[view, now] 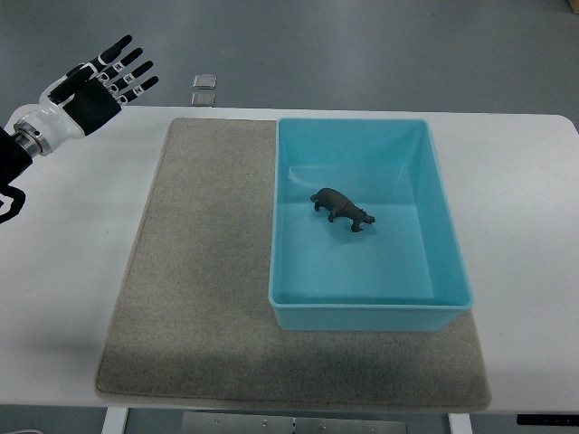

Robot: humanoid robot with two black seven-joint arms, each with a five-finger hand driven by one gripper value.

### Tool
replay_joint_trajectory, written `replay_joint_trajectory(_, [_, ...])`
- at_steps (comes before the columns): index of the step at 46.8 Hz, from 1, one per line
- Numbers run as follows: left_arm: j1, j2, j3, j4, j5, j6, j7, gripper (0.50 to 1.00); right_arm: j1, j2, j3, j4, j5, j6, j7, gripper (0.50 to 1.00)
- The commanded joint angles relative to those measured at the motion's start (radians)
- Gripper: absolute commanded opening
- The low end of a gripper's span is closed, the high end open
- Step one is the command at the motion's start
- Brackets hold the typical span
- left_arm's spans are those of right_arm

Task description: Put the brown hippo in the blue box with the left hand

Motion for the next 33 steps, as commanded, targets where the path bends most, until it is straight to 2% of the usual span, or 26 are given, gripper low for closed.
replay_joint_trajectory(1, [0.002, -0.018, 0.002, 0.0, 0.003, 0.0, 0.0, 1.0, 0.0, 0.0, 0.0, 0.0, 0.0, 0.0, 0.0, 0.936])
replay_joint_trajectory(33, [-0.004, -0.02, 0.005, -0.003, 0.014, 0.0, 0.003, 0.999, -0.003, 0.0, 0.002, 0.009, -0.002, 0.0, 0.003, 0.936])
